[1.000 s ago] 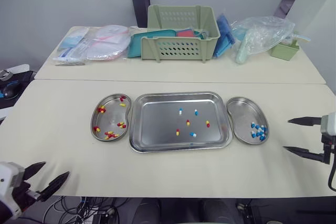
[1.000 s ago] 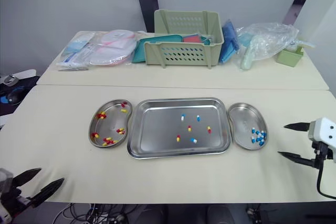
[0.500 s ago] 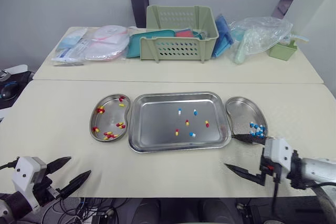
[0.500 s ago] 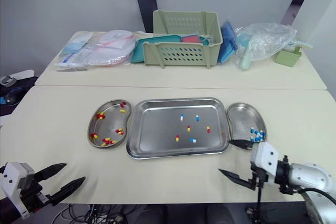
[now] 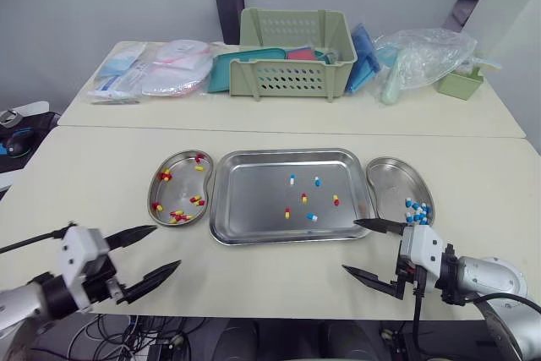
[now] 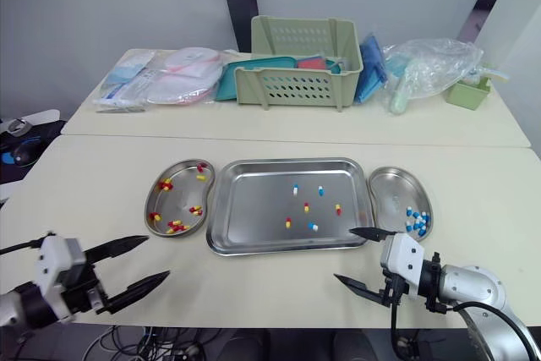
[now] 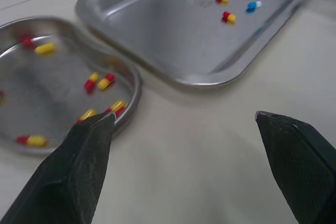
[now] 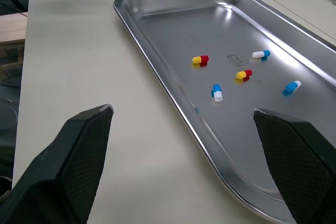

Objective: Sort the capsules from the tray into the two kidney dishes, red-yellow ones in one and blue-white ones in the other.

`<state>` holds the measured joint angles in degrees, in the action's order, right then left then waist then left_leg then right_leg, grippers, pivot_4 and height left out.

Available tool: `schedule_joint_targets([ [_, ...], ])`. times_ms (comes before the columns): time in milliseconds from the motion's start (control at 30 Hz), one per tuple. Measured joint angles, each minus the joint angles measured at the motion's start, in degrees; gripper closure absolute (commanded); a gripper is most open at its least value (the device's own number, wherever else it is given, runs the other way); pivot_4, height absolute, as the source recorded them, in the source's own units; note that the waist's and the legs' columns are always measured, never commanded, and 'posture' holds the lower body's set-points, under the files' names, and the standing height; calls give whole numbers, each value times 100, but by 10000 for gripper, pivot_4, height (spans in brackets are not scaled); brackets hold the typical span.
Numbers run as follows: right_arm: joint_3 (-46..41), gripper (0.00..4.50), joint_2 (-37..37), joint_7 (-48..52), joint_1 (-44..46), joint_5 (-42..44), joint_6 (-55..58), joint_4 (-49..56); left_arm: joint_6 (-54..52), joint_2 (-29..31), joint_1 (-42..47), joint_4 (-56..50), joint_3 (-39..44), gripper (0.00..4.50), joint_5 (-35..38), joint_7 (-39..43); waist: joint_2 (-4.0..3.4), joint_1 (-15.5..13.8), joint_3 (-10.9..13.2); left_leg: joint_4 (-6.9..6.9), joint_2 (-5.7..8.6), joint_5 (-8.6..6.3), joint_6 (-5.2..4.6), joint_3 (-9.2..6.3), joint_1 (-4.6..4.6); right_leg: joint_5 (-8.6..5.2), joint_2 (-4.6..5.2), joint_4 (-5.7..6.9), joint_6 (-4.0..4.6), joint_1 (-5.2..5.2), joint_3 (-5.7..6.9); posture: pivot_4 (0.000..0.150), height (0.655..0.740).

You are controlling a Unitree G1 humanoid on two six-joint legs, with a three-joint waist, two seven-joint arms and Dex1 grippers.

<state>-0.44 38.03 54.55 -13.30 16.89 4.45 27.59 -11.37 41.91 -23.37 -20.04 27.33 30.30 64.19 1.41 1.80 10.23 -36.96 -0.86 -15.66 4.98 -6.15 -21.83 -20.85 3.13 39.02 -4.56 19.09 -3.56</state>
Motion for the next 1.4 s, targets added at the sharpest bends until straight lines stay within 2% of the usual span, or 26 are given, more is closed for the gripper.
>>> schedule_joint_targets([
  [267, 188, 0, -106, -66, -144, -57, -272, -119, -401, 45, 1987, 163, -1692, 697, -309, -126, -2, -5, 1, -2, 4, 0, 0, -3, 0, 0, 0, 1, 0, 0, 0, 1500, 7400],
  [367, 243, 0, -136, -153, -145, -109, -284, -119, -452, -137, 2671, 388, -2252, 6313, -505, -207, -3, 10, 1, -3, 4, 1, 0, -4, -1, 0, -1, 3, 0, 3, 0, 1500, 7400],
  [533, 314, 0, -190, -285, -184, -171, -283, -84, -583, -305, 3644, 706, -3151, 23041, -863, -183, -3, 10, 1, -4, 6, 1, 0, -4, -2, 0, -2, 4, 0, 3, -1, 1500, 7400],
  [667, 381, 0, -209, -372, -196, -183, -272, -63, -611, -410, 4121, 1092, -3557, 23041, -1067, -83, -4, 7, 2, -5, 6, 1, 0, -7, -4, 0, -2, 4, 0, 3, 1, 1500, 7400],
  [867, 416, 0, -220, -479, -173, -211, -222, 7, -948, -543, 5323, 1536, -4102, 23041, -1357, 177, -2, -4, 2, -8, 10, 1, 0, -7, -6, 0, -2, 1, -1, 3, 1, 1500, 7400],
  [1400, 416, 0, -220, -630, -205, -209, 110, 312, -629, -855, 5433, 2540, -4592, 23041, -1813, 524, -4, 7, 2, -10, 9, 2, -1, -9, -7, 0, -3, 4, -1, 5, 0, 1500, 7400],
])
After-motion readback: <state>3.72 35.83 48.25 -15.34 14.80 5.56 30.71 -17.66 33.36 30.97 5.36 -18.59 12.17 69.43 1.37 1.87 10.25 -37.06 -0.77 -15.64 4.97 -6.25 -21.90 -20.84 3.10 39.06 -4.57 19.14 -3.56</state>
